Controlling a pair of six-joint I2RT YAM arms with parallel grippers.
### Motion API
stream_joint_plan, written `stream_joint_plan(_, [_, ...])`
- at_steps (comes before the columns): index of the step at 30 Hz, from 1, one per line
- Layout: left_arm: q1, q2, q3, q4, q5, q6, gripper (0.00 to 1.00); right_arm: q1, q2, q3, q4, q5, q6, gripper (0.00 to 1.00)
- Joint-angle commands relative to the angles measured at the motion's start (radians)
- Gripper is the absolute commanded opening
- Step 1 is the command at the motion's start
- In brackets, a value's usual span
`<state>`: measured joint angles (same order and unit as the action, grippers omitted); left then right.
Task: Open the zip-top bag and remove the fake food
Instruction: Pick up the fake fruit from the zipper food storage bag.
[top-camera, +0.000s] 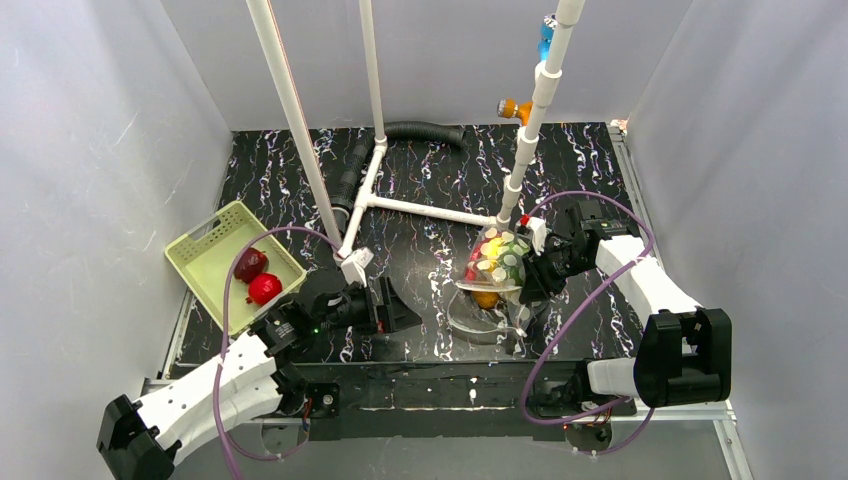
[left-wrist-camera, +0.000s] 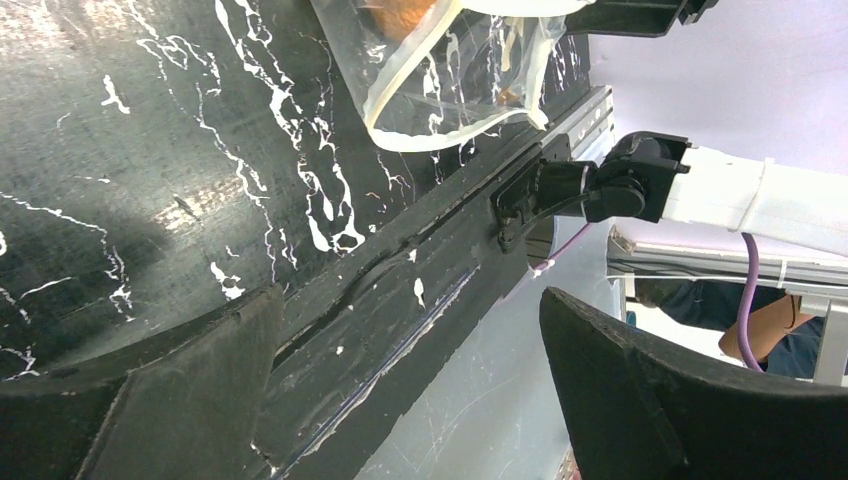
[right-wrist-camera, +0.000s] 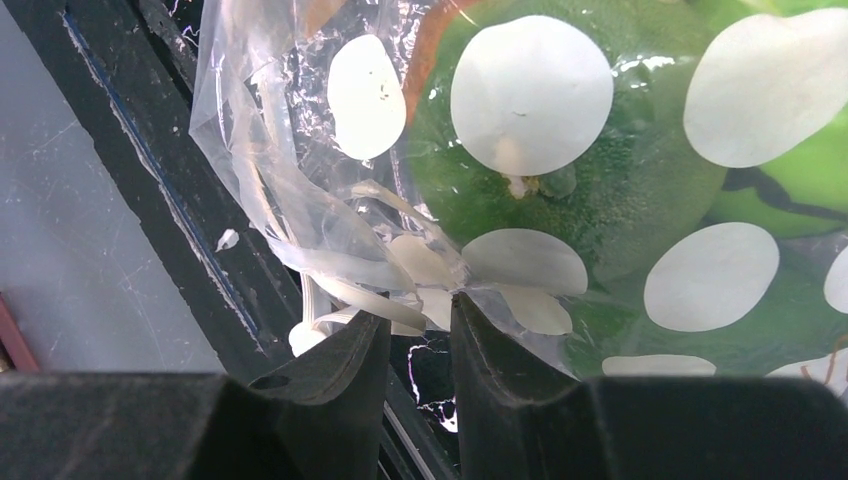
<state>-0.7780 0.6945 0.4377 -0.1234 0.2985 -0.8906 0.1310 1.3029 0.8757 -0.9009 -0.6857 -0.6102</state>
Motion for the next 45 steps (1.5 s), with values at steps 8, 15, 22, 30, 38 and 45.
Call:
stream_joint_plan(8, [-0.097,0.053,-0.002,0.102,-0.090,-0.012,0.99,-0.004,-0.027,0.039,-0.025,-0.039,-0.024,0.36])
stream_joint_plan(15, [-0.150,0.099,0.004,0.159,-0.118,-0.008,0.99,-0.003,-0.028,0.039,-0.026,-0.041,-0.026,0.36])
stream_joint_plan(22, [-0.191,0.141,0.004,0.215,-0.136,-0.008,0.99,-0.004,-0.030,0.039,-0.029,-0.042,-0.027,0.36])
stream_joint_plan(30, [-0.245,0.203,0.019,0.267,-0.167,0.000,1.00,-0.004,-0.031,0.039,-0.029,-0.045,-0.029,0.36])
stream_joint_plan(38, [-0.283,0.246,0.018,0.320,-0.205,0.006,0.99,-0.004,-0.037,0.040,-0.030,-0.049,-0.030,0.36])
stream_joint_plan(45, [-0.297,0.276,0.018,0.356,-0.225,0.018,0.99,-0.004,-0.039,0.039,-0.030,-0.050,-0.032,0.36])
